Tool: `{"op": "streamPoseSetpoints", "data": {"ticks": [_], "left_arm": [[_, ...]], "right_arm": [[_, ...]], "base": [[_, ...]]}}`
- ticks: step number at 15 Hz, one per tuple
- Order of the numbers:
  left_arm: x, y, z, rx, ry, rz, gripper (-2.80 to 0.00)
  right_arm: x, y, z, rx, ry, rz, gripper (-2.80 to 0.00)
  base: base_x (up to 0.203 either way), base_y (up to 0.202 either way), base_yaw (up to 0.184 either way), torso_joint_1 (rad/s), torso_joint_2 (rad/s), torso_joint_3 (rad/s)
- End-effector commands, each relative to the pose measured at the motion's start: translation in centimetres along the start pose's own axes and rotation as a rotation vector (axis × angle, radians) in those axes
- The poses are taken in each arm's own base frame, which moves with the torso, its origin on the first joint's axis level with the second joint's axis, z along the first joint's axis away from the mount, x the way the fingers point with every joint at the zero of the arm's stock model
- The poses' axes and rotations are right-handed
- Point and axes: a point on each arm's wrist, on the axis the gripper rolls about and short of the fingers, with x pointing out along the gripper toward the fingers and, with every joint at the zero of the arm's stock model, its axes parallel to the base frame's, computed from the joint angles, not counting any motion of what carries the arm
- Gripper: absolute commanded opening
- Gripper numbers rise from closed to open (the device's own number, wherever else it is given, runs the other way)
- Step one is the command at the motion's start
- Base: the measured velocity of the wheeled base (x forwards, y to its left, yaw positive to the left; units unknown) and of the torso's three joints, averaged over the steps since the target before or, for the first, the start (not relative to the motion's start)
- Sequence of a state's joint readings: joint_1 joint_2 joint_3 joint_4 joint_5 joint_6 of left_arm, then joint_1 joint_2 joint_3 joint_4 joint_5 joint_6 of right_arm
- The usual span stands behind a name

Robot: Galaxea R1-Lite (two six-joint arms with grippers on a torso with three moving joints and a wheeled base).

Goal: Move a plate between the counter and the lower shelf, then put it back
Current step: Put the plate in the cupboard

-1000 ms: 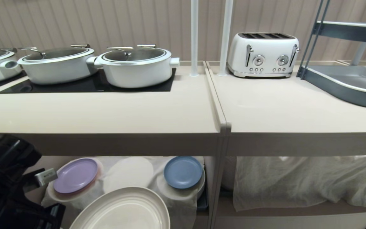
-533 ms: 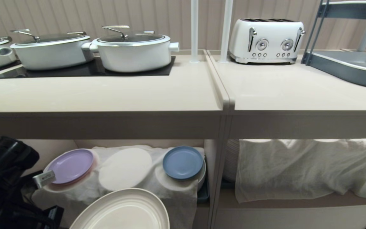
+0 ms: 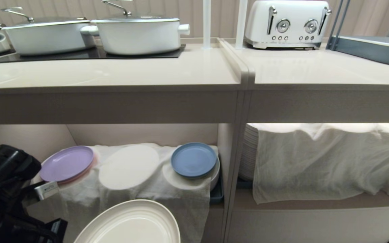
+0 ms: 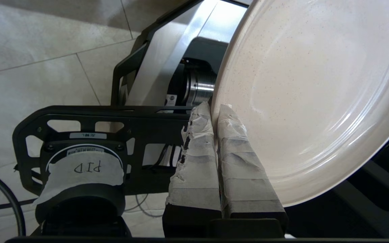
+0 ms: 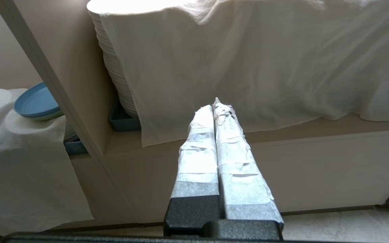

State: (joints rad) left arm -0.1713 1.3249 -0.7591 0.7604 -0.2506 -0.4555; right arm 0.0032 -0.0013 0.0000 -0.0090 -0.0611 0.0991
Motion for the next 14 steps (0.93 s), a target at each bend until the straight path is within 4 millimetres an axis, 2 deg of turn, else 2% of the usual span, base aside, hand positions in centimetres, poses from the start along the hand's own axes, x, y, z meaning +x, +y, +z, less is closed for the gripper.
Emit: {"op": "streamPoseSetpoints", "data": {"ticks": [1,6,14], "left_arm": [[0.03,0.01,-0.02,-0.004,0.007,0.002,-2.80],[0.11,0.08,-0.13,-0.005,0.011,0.004,-2.80],[0.10,0.10,-0.12,-0.007,0.011,0.003,-2.80]], "right_arm": [[0.01,0.00,0.00,0.001,0.001,0.001,-2.80],[0.01,0.00,0.00,0.000,0.001,-0.001,-2.80],[0.01,0.00,0.00,0.000,0.001,-0.001,-2.80]], "base": [[0.000,0.000,0.000,-0.154,0.45,0.297],[0.000,0.000,0.000,-0.126,0.43,0.302],[0.000,0.000,0.000,-0.011,0.05,0.035]]}}
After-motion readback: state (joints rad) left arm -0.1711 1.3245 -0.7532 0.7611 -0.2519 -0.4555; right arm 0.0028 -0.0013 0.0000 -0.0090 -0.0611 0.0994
